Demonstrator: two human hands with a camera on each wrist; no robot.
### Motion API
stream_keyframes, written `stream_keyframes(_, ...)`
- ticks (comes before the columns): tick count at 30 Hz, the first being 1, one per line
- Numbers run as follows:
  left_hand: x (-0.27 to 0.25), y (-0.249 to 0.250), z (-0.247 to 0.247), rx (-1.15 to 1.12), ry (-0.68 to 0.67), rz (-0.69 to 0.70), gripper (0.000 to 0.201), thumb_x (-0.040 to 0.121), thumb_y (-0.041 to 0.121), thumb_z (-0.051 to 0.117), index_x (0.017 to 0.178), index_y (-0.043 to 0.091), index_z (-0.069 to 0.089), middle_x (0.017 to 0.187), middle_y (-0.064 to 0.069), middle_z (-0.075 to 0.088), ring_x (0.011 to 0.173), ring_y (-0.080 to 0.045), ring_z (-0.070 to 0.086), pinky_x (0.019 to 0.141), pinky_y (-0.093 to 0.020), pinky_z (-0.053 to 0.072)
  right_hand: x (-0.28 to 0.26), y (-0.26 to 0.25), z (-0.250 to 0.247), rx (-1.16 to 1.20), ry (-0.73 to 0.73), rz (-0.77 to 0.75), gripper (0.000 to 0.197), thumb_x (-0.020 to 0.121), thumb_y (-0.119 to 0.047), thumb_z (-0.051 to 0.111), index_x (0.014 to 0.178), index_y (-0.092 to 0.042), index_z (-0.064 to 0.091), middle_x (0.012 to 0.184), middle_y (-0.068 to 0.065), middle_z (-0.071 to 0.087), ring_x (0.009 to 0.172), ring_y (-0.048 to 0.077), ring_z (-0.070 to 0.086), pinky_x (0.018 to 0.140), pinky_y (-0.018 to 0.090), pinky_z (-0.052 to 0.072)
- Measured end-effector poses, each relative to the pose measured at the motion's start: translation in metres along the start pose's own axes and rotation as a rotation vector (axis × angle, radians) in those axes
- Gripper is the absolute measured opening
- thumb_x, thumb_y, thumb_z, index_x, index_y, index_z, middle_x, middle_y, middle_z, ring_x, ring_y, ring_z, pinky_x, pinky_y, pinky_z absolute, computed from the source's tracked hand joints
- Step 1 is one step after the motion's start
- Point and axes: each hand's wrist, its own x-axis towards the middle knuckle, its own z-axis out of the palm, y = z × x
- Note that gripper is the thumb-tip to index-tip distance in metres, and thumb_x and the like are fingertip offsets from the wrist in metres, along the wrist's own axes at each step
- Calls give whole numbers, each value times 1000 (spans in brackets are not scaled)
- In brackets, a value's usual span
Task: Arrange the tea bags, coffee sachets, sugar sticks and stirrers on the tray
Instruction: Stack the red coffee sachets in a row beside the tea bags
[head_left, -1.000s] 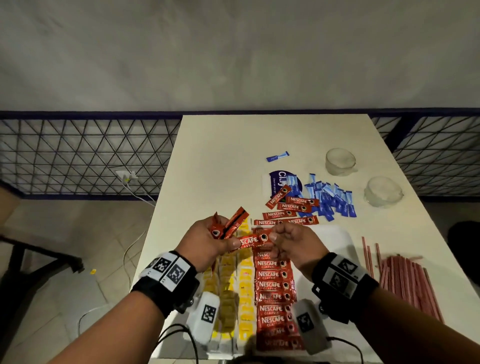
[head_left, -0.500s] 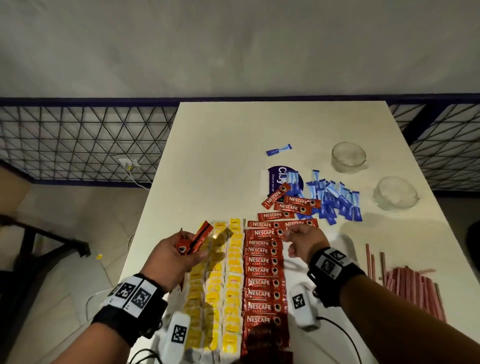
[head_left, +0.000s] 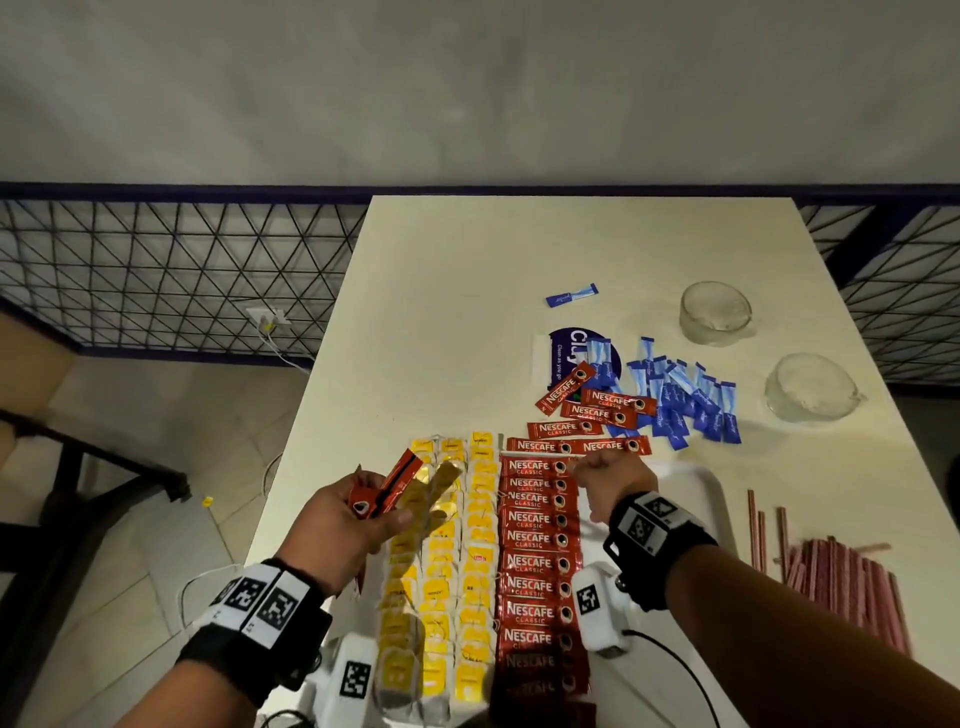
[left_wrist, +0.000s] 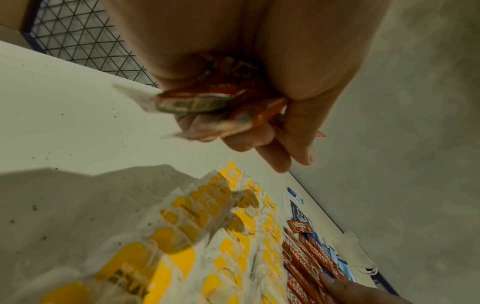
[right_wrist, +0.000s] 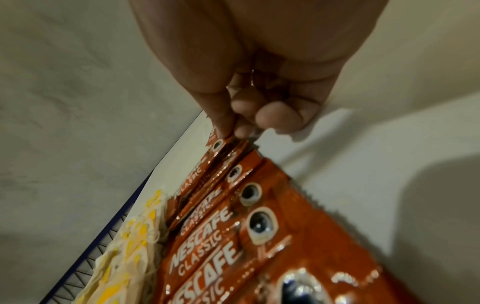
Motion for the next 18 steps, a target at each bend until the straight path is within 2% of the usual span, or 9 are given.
stream_keyframes(7, -4, -4, -3, 29, 1, -7, 23, 76, 13, 80, 90, 20, 63, 58, 4, 63, 48, -9, 53, 59, -27, 46, -2, -2, 4, -29, 11, 17, 18, 83, -40, 70, 83, -23, 66, 84, -3, 69, 79, 18, 64, 82, 33, 56)
stream_keyframes(12, -6, -5, -4, 41, -9, -3, 22, 76, 14, 80, 89, 20, 64, 58, 5, 64, 48, -9, 54, 58, -26, 46, -3, -2, 5, -65, 23, 2, 21, 84, -42, 67, 92, -22, 66, 89, 0, 69, 84, 21, 65, 85, 39, 57)
stream_keyframes(18, -6, -7, -4, 60, -19, -17, 23, 76, 17, 81, 91, 21, 64, 60, 4, 64, 49, -8, 55, 60, -27, 47, -4, -3, 6, -70, 43, 0, 18, 86, -41, 64, 91, -24, 65, 89, -2, 68, 80, 19, 65, 81, 38, 58)
